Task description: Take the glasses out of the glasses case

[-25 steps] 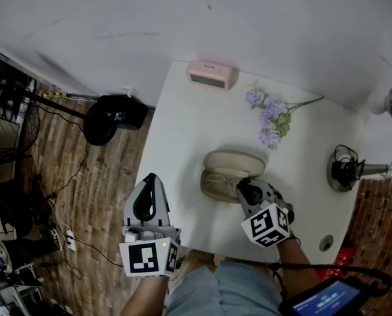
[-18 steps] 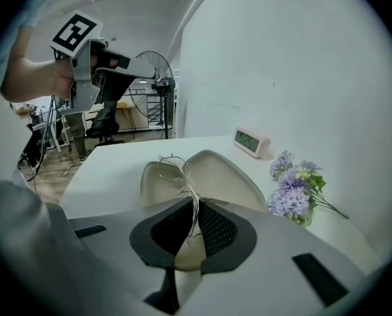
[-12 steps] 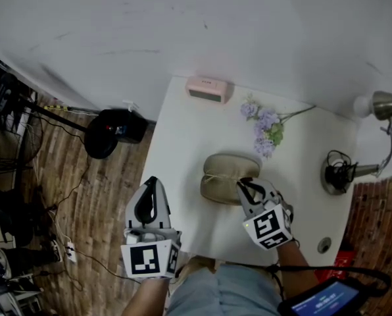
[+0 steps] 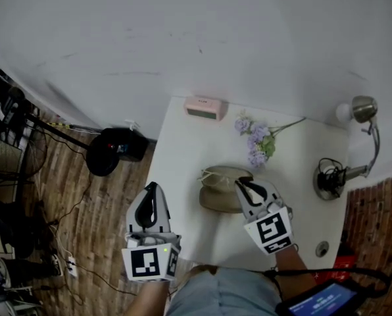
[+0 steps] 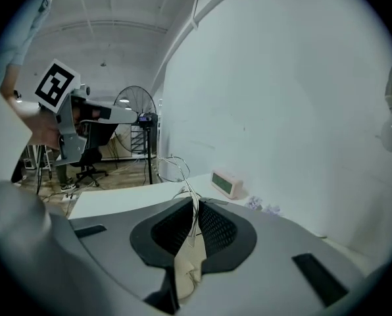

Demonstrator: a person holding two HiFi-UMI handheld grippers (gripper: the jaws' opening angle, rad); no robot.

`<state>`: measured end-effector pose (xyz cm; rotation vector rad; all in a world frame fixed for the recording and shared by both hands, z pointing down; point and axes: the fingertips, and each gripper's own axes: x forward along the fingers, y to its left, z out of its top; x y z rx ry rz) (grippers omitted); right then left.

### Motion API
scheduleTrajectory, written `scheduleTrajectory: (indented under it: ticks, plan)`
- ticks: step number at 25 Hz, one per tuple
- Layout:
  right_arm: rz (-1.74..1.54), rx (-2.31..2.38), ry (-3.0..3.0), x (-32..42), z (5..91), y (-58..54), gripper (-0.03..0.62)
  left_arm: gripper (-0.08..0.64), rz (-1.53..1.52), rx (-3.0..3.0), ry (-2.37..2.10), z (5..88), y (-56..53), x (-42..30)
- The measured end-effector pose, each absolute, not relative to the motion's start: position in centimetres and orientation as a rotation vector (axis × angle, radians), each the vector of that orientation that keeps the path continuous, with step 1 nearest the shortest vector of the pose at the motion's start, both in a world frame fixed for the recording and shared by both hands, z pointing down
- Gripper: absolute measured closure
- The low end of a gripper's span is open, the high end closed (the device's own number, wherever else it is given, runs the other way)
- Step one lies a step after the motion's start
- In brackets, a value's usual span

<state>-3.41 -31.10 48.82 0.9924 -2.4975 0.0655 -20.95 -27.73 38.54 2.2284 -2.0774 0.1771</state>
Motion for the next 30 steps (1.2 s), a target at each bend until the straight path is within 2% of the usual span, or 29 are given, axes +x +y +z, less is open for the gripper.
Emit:
scheduleTrajectory:
  ticks: [30]
  plan:
    - [-0.285, 1.472, -2.772, -0.6, 27.4, -29.6, 0.548, 0.554, -0.104, 2.447, -2.184, 26.2, -25.7, -20.2]
